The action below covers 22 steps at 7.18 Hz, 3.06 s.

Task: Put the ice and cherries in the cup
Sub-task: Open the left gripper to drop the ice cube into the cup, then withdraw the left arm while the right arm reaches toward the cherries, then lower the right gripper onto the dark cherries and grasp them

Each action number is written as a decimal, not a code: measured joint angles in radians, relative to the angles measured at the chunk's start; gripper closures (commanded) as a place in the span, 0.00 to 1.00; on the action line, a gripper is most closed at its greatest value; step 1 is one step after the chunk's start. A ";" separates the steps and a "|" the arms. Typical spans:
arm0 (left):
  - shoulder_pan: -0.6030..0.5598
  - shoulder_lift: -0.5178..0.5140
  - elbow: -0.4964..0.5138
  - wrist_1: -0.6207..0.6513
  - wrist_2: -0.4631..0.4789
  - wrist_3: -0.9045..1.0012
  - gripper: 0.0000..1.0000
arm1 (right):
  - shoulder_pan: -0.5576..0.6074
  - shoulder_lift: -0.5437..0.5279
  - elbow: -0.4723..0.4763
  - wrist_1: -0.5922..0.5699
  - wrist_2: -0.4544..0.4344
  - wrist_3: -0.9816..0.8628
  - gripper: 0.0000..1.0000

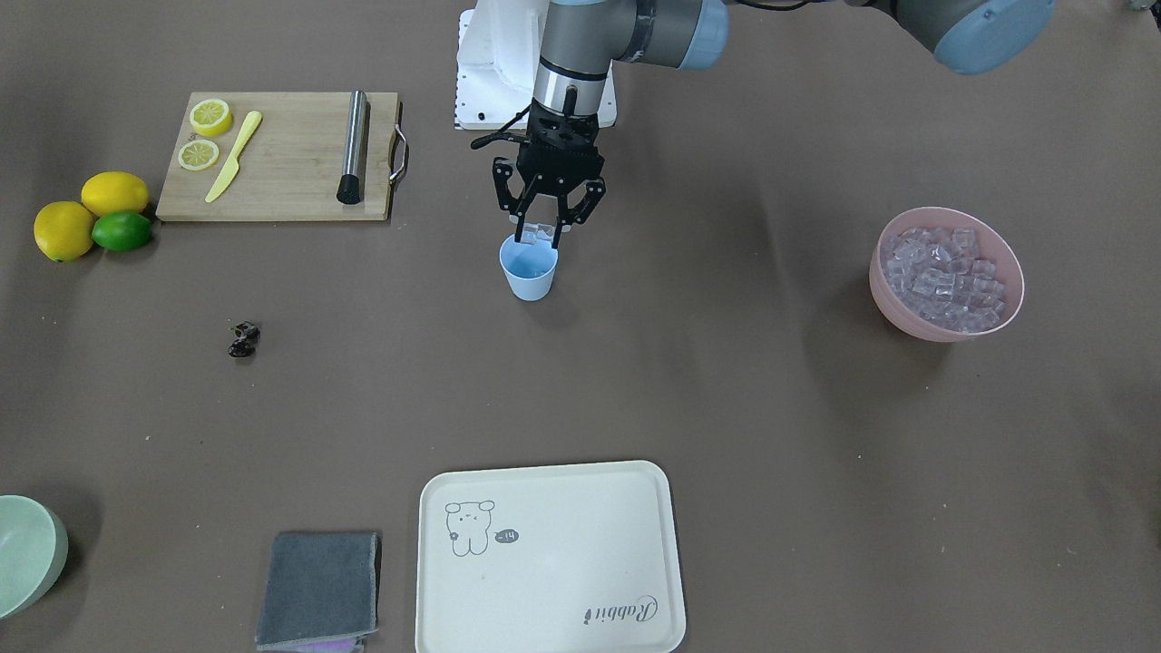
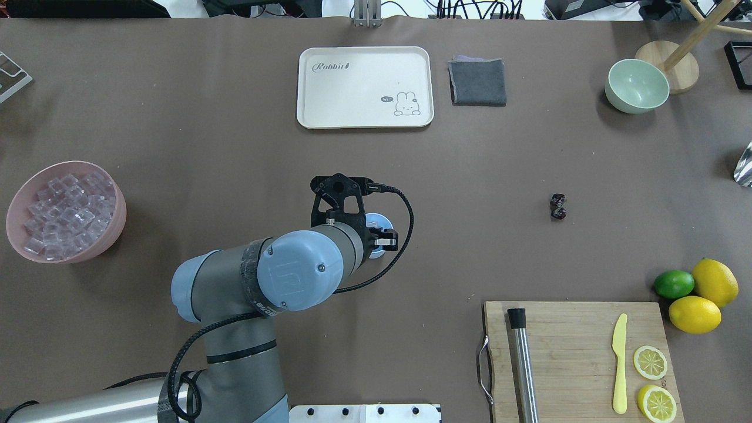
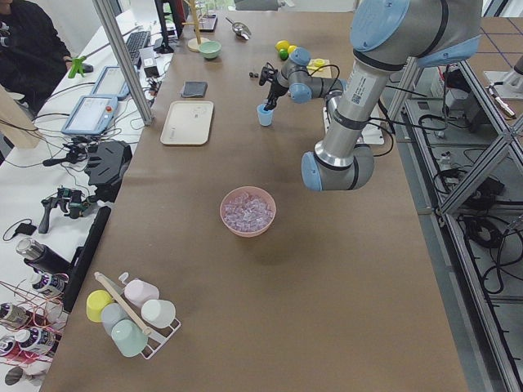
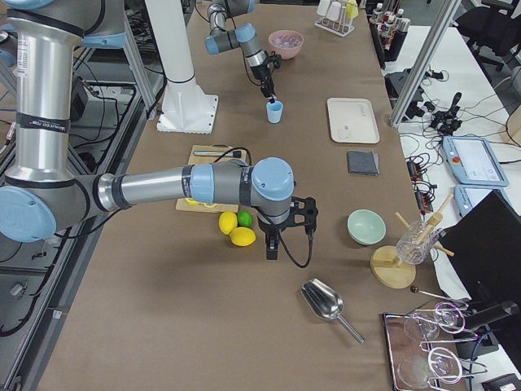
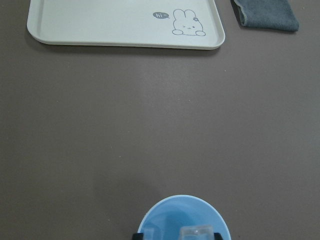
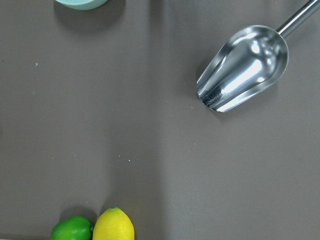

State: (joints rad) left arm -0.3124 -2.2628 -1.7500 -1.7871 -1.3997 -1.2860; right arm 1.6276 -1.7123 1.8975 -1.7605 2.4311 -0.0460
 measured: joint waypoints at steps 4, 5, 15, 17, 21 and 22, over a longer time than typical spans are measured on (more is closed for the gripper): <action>0.004 -0.014 -0.007 -0.005 0.028 -0.007 0.03 | 0.000 -0.003 -0.015 0.004 0.000 -0.001 0.00; 0.001 -0.014 -0.010 -0.010 0.030 -0.006 0.02 | 0.000 -0.002 -0.016 0.005 0.000 0.000 0.00; -0.443 0.102 -0.143 -0.020 -0.205 0.242 0.02 | -0.418 0.321 -0.055 0.171 -0.085 0.397 0.00; -0.524 0.167 -0.142 -0.020 -0.259 0.311 0.02 | -0.498 0.325 -0.126 0.339 -0.123 0.443 0.00; -0.745 0.284 -0.141 0.053 -0.447 0.667 0.02 | -0.679 0.328 -0.149 0.470 -0.236 0.712 0.00; -0.782 0.312 -0.138 0.062 -0.500 0.717 0.02 | -0.722 0.330 -0.151 0.485 -0.277 0.761 0.00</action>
State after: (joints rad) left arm -1.0948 -1.9512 -1.8882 -1.7255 -1.8992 -0.5688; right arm 0.9055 -1.3823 1.7464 -1.2755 2.1544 0.7154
